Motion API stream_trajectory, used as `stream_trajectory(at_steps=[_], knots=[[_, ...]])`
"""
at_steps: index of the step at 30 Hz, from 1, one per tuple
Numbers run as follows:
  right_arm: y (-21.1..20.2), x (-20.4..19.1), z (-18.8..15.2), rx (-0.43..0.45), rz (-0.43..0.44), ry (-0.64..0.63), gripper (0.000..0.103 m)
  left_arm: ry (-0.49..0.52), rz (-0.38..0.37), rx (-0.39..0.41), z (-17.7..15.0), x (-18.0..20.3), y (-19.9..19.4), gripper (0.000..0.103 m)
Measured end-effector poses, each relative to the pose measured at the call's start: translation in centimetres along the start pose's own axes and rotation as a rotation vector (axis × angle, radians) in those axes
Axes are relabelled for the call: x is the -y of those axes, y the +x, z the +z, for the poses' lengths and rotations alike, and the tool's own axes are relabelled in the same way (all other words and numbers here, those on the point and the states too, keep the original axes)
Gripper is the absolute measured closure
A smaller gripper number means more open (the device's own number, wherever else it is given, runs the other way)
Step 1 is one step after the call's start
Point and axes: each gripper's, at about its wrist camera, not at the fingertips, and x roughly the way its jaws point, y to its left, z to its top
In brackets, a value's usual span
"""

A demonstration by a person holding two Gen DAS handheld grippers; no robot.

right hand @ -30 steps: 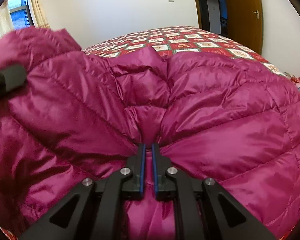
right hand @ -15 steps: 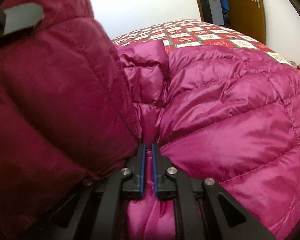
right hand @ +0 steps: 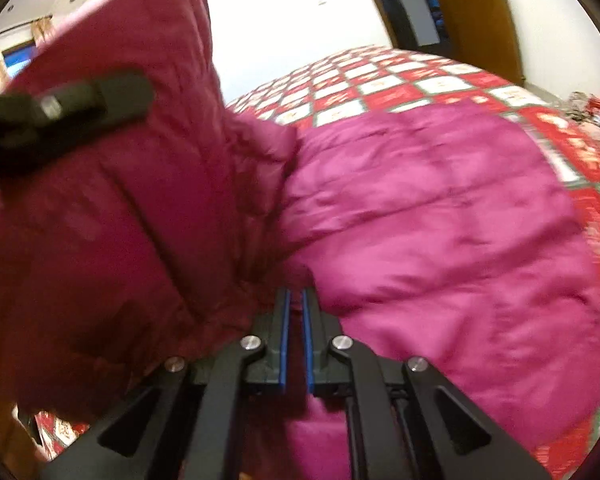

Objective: Fold large clothes

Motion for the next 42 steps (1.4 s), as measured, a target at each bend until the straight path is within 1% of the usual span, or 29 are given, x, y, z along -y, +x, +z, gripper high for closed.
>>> stream_trajectory(at_steps=[6, 10, 15, 18, 20, 21, 22, 23, 24, 28, 30, 32, 34, 35, 36, 37, 38, 39, 40, 41, 42], knots=[[-3.7, 4.5, 0.1, 0.054, -0.073, 0.081, 0.093, 0.067, -0.019, -0.055, -0.8, 3.2, 2.7, 0.088], [-5.3, 6.7, 0.1, 0.069, -0.112, 0.138, 0.093, 0.128, -0.024, -0.105, -2.1, 5.7, 5.0, 0.088], [-7.4, 9.0, 0.4, 0.077, -0.126, 0.177, 0.093, 0.186, -0.025, -0.171, -4.2, 7.9, 8.0, 0.088], [-8.3, 10.0, 0.8, 0.071, -0.136, 0.169, 0.092, 0.212, -0.024, -0.191, -5.0, 8.5, 9.1, 0.088], [-8.8, 10.4, 1.5, 0.066, -0.138, 0.158, 0.084, 0.211, -0.032, -0.196, -5.6, 8.6, 9.7, 0.088], [-9.1, 10.7, 1.9, 0.069, -0.127, 0.163, 0.069, 0.21, -0.034, -0.197, -5.7, 8.6, 9.8, 0.088], [-9.5, 11.2, 2.4, 0.076, -0.108, 0.173, 0.048, 0.214, -0.035, -0.195, -6.0, 8.6, 10.1, 0.088], [-9.6, 11.5, 2.6, 0.084, -0.092, 0.177, 0.041, 0.229, -0.035, -0.191, -6.3, 8.8, 10.3, 0.088], [-9.8, 11.5, 3.3, 0.093, -0.072, 0.175, 0.038, 0.239, -0.034, -0.189, -6.5, 8.8, 10.4, 0.088], [-7.8, 11.4, 5.9, 0.052, -0.055, 0.108, 0.04, 0.217, -0.054, -0.178, -6.8, 8.2, 10.3, 0.088], [-6.8, 11.4, 6.6, 0.036, -0.048, 0.086, 0.04, 0.224, -0.056, -0.172, -6.8, 8.1, 10.1, 0.088], [-5.4, 11.5, 7.3, -0.005, 0.0, 0.077, 0.04, 0.221, -0.063, -0.162, -6.9, 7.6, 9.5, 0.088], [-3.5, 11.1, 7.6, -0.07, 0.044, 0.044, 0.05, 0.216, -0.067, -0.161, -6.9, 7.1, 9.2, 0.087], [-2.9, 11.0, 7.7, -0.093, 0.051, 0.033, 0.052, 0.216, -0.066, -0.163, -6.9, 7.1, 9.1, 0.087], [-2.3, 11.0, 7.7, -0.112, 0.058, 0.022, 0.064, 0.216, -0.066, -0.166, -6.9, 7.2, 9.1, 0.086], [-2.0, 11.0, 7.7, -0.121, 0.053, 0.013, 0.078, 0.215, -0.069, -0.171, -6.8, 7.0, 8.9, 0.085], [-2.0, 11.0, 7.6, -0.123, 0.032, 0.01, 0.083, 0.216, -0.072, -0.178, -6.7, 7.0, 8.8, 0.083], [-2.0, 11.4, 7.6, -0.123, 0.029, 0.022, 0.087, 0.22, -0.076, -0.185, -6.5, 7.1, 8.6, 0.082], [-2.2, 11.8, 7.5, -0.119, 0.034, 0.045, 0.089, 0.239, -0.081, -0.201, -6.5, 7.3, 7.9, 0.078], [-2.2, 12.1, 7.6, -0.116, 0.028, 0.058, 0.09, 0.258, -0.086, -0.209, -6.5, 7.5, 7.4, 0.072], [-2.3, 12.3, 7.5, -0.113, 0.02, 0.061, 0.09, 0.279, -0.091, -0.211, -6.5, 7.7, 6.6, 0.063]])
